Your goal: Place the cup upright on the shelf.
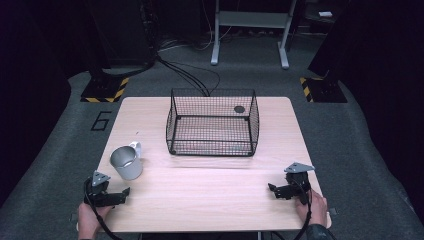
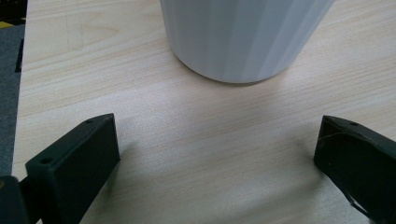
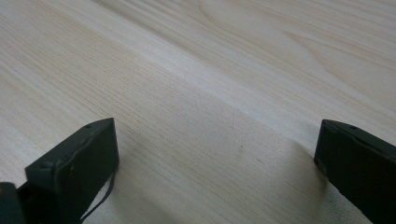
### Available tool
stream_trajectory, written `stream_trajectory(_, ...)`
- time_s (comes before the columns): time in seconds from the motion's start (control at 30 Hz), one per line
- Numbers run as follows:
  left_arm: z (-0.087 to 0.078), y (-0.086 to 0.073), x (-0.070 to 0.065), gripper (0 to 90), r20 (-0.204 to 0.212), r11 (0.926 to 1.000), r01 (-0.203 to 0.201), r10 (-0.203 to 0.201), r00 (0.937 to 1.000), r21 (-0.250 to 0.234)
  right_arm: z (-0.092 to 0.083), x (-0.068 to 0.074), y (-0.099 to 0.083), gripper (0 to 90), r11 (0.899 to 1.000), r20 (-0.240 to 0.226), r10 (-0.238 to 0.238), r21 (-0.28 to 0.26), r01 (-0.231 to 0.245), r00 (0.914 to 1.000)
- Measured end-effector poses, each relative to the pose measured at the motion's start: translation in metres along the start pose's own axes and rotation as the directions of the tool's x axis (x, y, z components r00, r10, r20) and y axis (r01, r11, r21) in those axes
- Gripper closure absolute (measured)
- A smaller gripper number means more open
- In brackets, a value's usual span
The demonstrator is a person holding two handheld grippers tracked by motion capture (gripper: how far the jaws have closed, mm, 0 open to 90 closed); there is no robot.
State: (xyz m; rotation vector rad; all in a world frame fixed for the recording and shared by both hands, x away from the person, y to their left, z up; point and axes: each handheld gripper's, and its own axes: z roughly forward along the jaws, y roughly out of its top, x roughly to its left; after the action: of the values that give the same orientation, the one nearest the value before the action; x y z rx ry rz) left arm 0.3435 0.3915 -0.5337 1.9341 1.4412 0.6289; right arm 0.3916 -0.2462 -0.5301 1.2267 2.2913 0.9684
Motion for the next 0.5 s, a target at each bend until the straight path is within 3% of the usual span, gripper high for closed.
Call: stream_trajectory(0.5,-0.0014,0.0009,-0.0001,0.1,0.015,1.0000,0.005,-0.005,0.9999,0.001,-0.0003,-0.0001,0.0003,0.0,1.000,-0.001,-0.001,0.008,0.001,1.0000)
